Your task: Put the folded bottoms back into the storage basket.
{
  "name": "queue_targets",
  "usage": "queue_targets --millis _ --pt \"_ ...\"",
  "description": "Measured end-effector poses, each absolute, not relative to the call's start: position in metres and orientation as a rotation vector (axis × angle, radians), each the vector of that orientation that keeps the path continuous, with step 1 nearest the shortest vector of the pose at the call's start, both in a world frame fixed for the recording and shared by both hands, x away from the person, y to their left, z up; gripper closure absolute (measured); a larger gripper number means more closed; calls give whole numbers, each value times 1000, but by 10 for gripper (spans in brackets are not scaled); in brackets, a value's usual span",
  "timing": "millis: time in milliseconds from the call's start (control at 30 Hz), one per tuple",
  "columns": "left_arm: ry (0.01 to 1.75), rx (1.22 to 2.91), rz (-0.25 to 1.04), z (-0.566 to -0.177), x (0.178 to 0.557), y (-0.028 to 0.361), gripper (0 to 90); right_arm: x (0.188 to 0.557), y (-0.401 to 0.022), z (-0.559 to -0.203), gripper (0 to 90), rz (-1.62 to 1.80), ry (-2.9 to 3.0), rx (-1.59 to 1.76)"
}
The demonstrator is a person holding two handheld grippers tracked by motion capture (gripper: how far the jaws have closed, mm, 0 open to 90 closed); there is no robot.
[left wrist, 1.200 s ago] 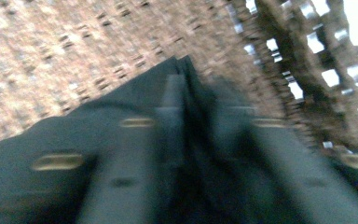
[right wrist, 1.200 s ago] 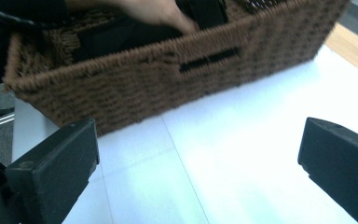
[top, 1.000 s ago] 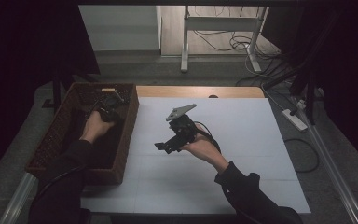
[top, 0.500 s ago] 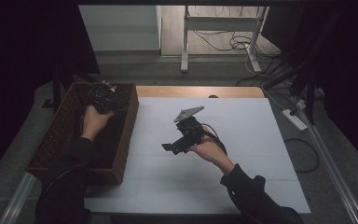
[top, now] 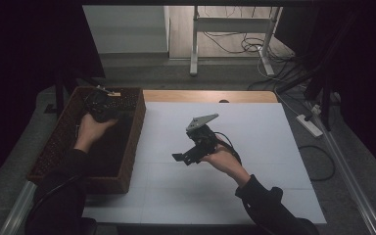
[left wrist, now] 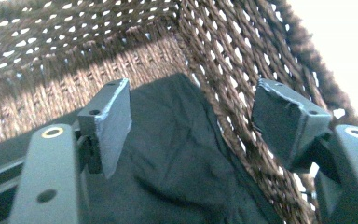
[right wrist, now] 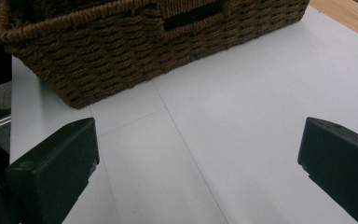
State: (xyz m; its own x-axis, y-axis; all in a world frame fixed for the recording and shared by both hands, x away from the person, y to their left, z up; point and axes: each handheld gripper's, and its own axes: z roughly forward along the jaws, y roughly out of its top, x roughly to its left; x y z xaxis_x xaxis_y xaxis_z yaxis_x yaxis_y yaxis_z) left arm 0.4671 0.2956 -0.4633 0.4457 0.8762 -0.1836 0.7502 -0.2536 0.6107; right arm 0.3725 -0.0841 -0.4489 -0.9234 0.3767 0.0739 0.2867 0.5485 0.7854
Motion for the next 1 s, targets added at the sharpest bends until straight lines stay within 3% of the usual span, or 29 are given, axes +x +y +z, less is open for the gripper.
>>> queue_targets --millis 433,1000 --pt "1277 1984 173 -456 436 304 52 367 -100 -448 0 1339 2670 599" --pt "1201 1935 279 -450 396 298 0 364 -112 -447 0 1352 2648 616"
